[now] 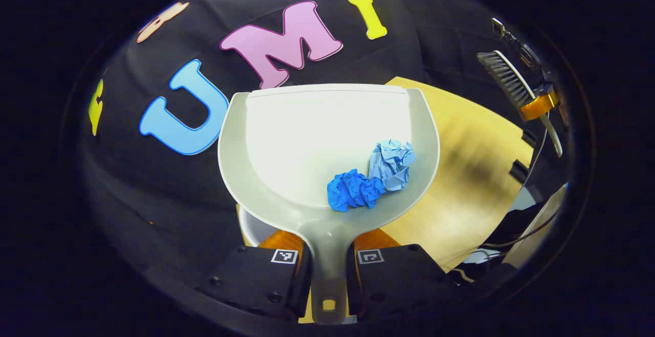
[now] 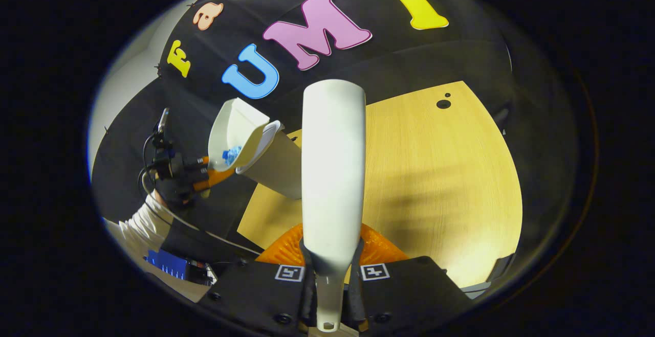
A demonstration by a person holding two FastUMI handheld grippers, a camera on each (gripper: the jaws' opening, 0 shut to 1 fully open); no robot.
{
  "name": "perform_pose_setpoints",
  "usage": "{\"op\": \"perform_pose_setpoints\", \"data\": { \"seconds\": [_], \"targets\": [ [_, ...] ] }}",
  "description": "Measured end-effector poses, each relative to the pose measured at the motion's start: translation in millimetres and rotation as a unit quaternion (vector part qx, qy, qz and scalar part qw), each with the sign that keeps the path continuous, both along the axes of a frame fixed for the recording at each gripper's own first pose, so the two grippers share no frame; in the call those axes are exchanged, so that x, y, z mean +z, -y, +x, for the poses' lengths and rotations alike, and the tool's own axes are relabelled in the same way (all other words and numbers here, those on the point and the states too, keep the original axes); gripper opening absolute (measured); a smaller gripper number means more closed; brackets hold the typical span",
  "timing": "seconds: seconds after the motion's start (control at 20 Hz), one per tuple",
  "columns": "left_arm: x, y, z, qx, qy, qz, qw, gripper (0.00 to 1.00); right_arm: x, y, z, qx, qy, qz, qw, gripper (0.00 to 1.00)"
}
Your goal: Pick up the small broom and dustpan from the desktop, sweep the trash into the dustpan with the broom, and then empty the trash into the garbage bin.
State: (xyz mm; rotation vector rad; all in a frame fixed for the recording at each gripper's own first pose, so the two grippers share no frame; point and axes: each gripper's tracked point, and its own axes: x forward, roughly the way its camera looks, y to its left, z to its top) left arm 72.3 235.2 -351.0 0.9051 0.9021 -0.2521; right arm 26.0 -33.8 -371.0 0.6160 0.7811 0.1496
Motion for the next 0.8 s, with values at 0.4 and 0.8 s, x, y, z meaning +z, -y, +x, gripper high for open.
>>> {"op": "perform_pose_setpoints", "data": {
  "seconds": [0.4, 0.8],
  "targets": [
    [5, -8, 0, 0.006, -0.002, 0.235, 0.972, 0.26, -9, -13, -2, 0.006, -0.019, 0.011, 1.0, 0.25],
    [26, -53, 2, -0.069, -0.02, 0.464, 0.883, 0.26, -14, -14, -13, 0.017, -0.03, 0.005, 0.999, 0.25]
  ]
}}
